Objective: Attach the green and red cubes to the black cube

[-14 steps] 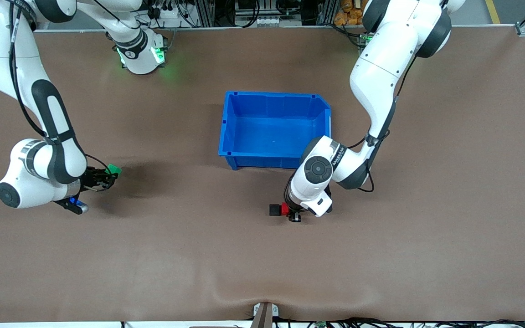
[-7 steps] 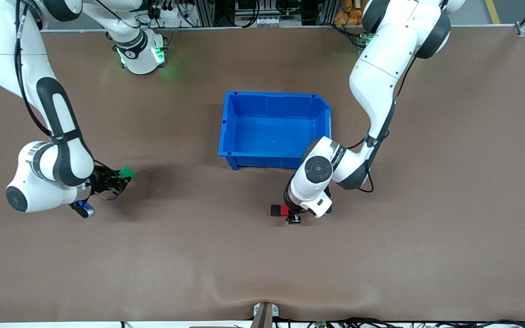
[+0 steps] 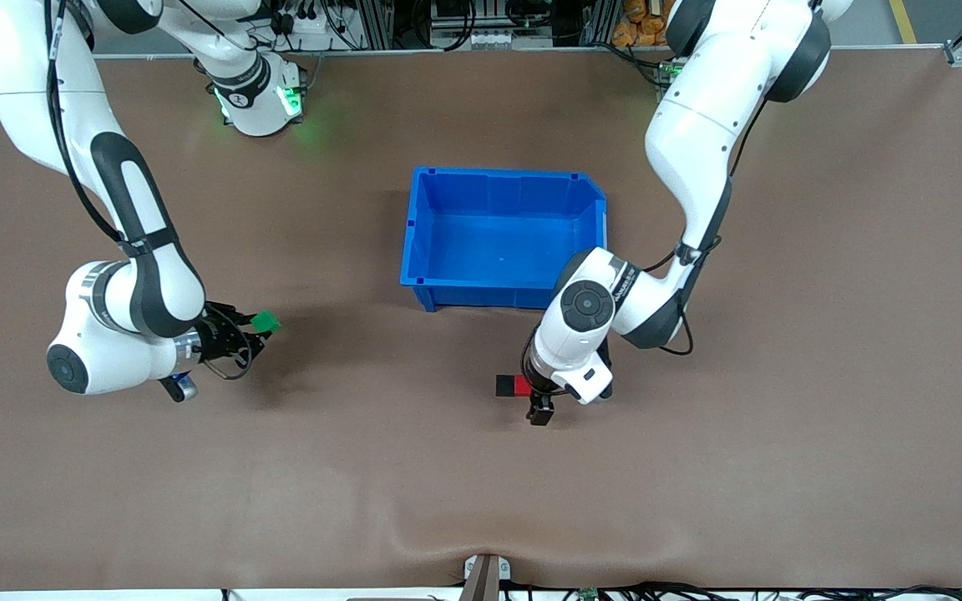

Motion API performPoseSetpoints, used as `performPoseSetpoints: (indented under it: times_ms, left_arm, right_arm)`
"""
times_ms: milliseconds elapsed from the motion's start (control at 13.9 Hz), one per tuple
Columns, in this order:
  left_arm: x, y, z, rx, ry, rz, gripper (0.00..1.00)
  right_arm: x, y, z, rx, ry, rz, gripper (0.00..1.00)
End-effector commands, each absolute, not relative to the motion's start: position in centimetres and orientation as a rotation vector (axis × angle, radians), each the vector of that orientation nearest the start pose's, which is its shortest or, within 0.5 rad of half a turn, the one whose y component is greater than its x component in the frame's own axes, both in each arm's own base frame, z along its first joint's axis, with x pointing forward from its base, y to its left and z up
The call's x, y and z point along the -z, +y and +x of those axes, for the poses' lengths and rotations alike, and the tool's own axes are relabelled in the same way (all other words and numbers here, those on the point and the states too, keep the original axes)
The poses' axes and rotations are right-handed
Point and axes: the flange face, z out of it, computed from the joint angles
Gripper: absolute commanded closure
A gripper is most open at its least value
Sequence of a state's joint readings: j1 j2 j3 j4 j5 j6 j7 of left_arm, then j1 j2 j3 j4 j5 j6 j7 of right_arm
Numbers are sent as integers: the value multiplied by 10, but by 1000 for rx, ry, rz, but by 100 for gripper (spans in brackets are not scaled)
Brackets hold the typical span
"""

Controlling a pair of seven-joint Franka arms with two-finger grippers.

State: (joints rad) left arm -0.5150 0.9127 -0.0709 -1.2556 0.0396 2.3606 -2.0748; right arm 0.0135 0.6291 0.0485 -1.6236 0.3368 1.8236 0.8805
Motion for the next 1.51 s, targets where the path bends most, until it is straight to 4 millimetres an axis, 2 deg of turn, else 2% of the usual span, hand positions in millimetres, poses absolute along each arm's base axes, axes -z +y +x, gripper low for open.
performPoseSetpoints:
  times_ms: [0,144,288,576,720,1008,1152,1368,1440]
  left_arm:
    - [-278,-388,662,99,-2168,-2514,0]
    - [-313,-356,679,136,-2190,-2521,0]
    - [-343,-335,684,167,-2081,-2603,0]
    - [-409,-279,696,241,-1956,-2707,0]
    - [-435,-261,693,241,-1856,-2762,0]
    - [-484,-231,680,227,-1562,-2874,0]
    - [-502,-214,675,214,-1442,-2908,0]
    - [-524,-187,662,135,-1241,-2956,0]
    - [-534,-172,657,91,-1168,-2976,0]
  right_arm:
    - [-249,104,649,-755,1511,-2479,100]
    - [-252,128,655,-694,1622,-2410,100]
    - [-246,148,654,-717,1673,-2357,100]
    - [-253,185,662,-684,1791,-2210,100]
    - [-252,196,667,-630,1889,-2126,100]
    - [-243,236,673,-514,2031,-1965,100]
    - [-239,260,678,-495,2088,-1894,100]
    - [-236,282,685,-496,2120,-1843,100]
    - [-237,288,690,-495,2124,-1823,100]
